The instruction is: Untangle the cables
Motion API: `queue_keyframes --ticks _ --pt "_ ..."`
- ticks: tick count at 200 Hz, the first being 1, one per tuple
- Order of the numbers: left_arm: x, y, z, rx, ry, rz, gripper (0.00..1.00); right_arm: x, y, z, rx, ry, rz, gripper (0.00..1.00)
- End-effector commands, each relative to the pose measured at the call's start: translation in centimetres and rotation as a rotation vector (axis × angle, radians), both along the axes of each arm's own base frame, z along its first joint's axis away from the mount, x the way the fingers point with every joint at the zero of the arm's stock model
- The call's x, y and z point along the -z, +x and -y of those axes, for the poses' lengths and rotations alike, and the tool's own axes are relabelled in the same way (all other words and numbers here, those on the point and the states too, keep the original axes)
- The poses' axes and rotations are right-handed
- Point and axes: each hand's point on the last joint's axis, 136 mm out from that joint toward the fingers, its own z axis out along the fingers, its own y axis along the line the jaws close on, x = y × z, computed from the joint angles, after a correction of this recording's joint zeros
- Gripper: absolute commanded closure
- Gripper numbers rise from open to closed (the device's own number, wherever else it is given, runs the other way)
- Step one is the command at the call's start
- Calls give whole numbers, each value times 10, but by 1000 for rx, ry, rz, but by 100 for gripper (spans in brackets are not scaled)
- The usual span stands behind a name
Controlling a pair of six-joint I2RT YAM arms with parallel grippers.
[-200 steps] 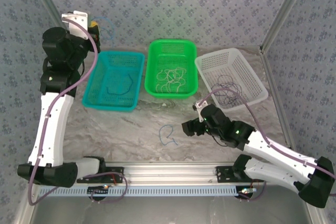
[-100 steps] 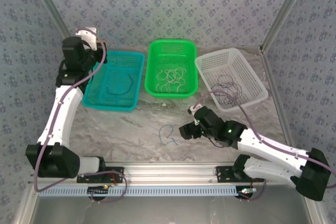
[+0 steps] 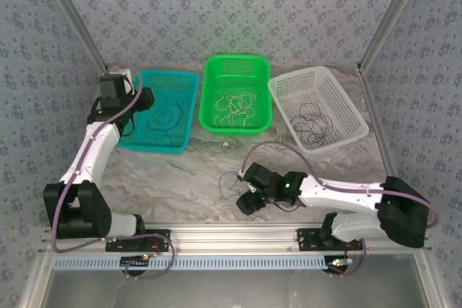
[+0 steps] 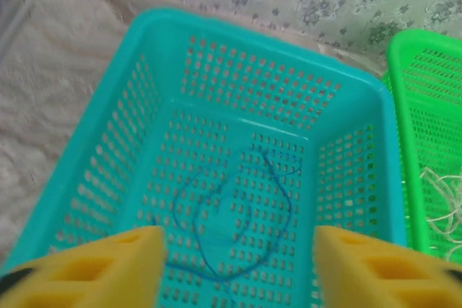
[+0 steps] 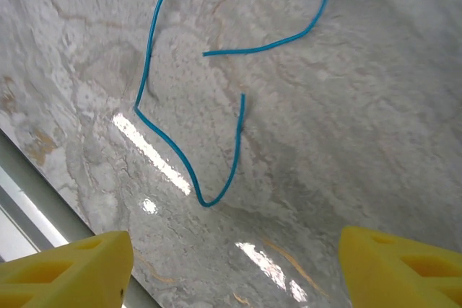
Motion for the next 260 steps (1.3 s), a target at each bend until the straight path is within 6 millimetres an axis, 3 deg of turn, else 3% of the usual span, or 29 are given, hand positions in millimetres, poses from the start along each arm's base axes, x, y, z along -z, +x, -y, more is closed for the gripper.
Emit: queue_keyframes --ticks 1,20,36,72,93,133,162,177,208,260 --pt "27 -11 5 -22 -75 -117 28 -1 2 -25 -74 9 15 25" --pt "46 -21 13 0 -122 -180 22 7 6 -31 -86 -54 27 31" --pt "49 -28 21 21 -142 -166 19 9 8 -35 -97 -74 39 41" --pt "21 -48 38 59 -112 -50 14 -4 15 -33 -85 -81 90 85" --pt "4 -62 56 125 -102 12 12 -27 19 -28 -75 -56 146 100" --pt "-22 -102 125 394 -173 149 2 -94 22 -35 -85 152 247 100" --pt "-18 -138 180 631 -169 145 1 -135 17 -39 -125 274 279 100" --pt "-11 -148 198 705 -176 123 1 -149 16 -43 -139 322 273 100" --pt "0 -148 209 699 -259 123 1 -172 18 -45 -147 396 288 100" --pt "4 -157 199 592 -397 208 1 -200 40 -34 -4 553 338 100"
